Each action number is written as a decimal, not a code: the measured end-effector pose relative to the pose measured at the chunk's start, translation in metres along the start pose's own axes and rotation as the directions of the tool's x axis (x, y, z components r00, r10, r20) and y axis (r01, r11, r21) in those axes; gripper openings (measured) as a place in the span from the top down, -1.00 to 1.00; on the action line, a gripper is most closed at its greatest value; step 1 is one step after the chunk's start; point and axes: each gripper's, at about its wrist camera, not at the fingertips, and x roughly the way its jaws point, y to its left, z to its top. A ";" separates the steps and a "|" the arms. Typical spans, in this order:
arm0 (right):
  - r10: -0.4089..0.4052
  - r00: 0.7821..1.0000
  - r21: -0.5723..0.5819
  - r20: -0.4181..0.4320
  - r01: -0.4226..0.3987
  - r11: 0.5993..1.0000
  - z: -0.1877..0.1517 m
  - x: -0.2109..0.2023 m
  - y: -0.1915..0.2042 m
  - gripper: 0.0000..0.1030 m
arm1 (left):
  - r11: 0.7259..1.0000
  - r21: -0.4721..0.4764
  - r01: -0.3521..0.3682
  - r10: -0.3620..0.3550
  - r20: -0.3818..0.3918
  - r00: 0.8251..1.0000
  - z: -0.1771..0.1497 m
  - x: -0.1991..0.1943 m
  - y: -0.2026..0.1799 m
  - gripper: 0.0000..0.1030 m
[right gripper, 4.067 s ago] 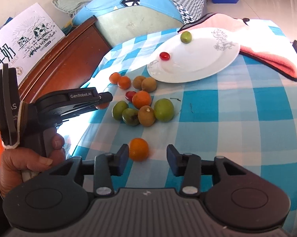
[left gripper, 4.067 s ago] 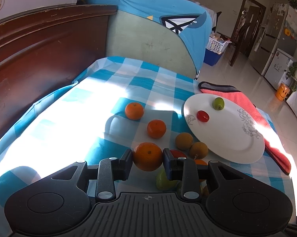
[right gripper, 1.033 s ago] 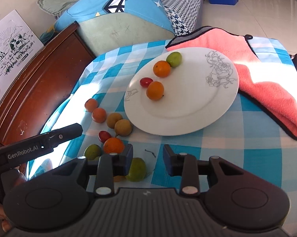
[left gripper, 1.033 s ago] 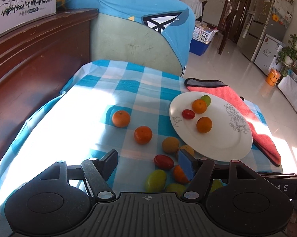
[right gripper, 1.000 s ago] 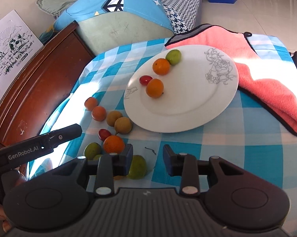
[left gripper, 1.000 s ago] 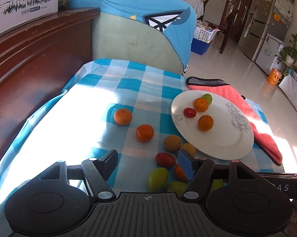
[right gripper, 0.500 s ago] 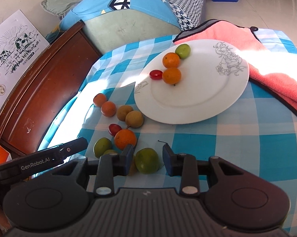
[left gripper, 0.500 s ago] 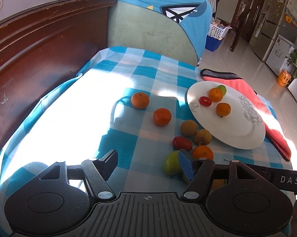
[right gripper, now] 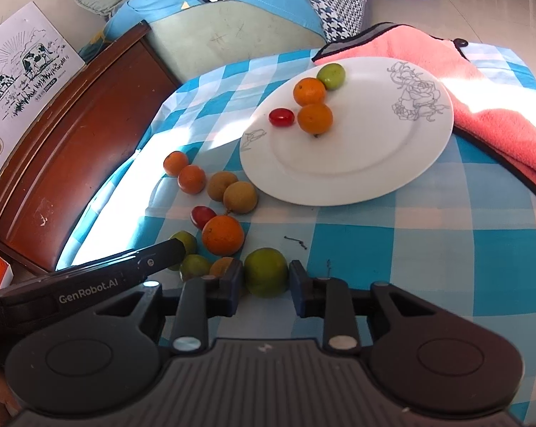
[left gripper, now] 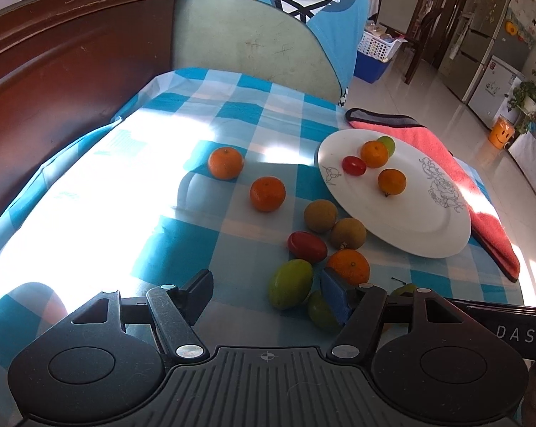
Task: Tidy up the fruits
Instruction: 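Grasp a green mango with the left tool while the right tool grasps a green lime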
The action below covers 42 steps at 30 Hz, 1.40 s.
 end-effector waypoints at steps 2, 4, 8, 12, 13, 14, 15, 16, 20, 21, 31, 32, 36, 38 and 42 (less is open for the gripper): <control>-0.008 1.000 0.024 0.006 0.008 1.000 0.002 -0.001 -0.004 0.45 | 1.000 -0.005 0.006 -0.006 0.001 1.000 0.000 0.002 -0.001 -0.28; -0.013 1.000 0.046 0.007 0.013 0.999 0.003 -0.002 -0.008 0.45 | 1.000 -0.010 0.018 -0.018 0.000 1.000 0.001 0.003 -0.002 -0.27; -0.030 0.999 0.048 0.013 0.030 0.998 0.004 -0.003 -0.008 0.45 | 0.998 -0.024 0.051 -0.051 -0.007 0.999 0.002 0.005 -0.003 -0.24; -0.028 1.000 0.059 0.007 0.028 0.998 0.004 -0.001 -0.008 0.45 | 0.994 -0.047 0.099 -0.100 -0.027 0.995 0.000 0.007 -0.004 -0.09; -0.028 1.000 0.059 0.007 0.027 0.998 0.004 -0.001 -0.009 0.45 | 0.996 -0.047 0.082 -0.082 -0.017 0.996 0.000 0.007 -0.004 -0.09; -0.027 1.000 0.058 0.007 0.027 0.998 0.004 -0.001 -0.009 0.45 | 0.997 -0.051 0.061 -0.061 -0.011 0.998 0.000 0.007 -0.002 -0.09; -0.026 1.000 0.058 0.006 0.026 0.998 0.004 -0.001 -0.009 0.45 | 0.997 -0.063 0.048 -0.049 -0.009 0.999 0.001 0.007 0.001 -0.05; -0.025 1.000 0.058 0.005 0.025 0.998 0.004 -0.001 -0.009 0.45 | 0.996 -0.082 0.043 -0.044 -0.011 0.999 0.002 0.007 0.005 -0.05; -0.026 1.000 0.060 0.006 0.026 0.998 0.004 0.000 -0.009 0.45 | 0.994 -0.099 0.043 -0.046 -0.024 0.999 0.002 0.010 0.009 -0.05; -0.027 1.000 0.060 0.006 0.027 0.998 0.004 0.000 -0.009 0.45 | 0.996 -0.080 0.035 -0.037 -0.026 0.999 0.002 0.010 0.007 -0.05; -0.026 1.000 0.053 0.008 0.025 0.998 0.005 0.000 -0.008 0.44 | 1.000 0.012 0.003 -0.003 -0.008 1.000 -0.001 0.013 -0.007 0.28; -0.027 1.000 0.051 0.008 0.026 0.998 0.005 0.000 -0.008 0.44 | 1.000 0.021 0.001 -0.001 -0.005 1.000 -0.002 0.013 -0.008 0.39; -0.029 1.000 0.040 0.010 0.029 0.999 0.005 0.000 -0.007 0.45 | 1.000 0.028 0.011 -0.011 -0.001 1.000 -0.002 0.012 -0.009 0.54; -0.031 0.999 0.034 0.012 0.030 0.999 0.004 -0.001 -0.007 0.45 | 1.000 0.027 0.005 -0.005 0.005 1.000 -0.002 0.011 -0.009 0.54; -0.027 0.999 0.029 0.018 0.026 0.999 0.005 -0.002 -0.006 0.45 | 1.000 0.015 0.004 -0.004 0.031 1.000 0.000 0.006 -0.008 0.54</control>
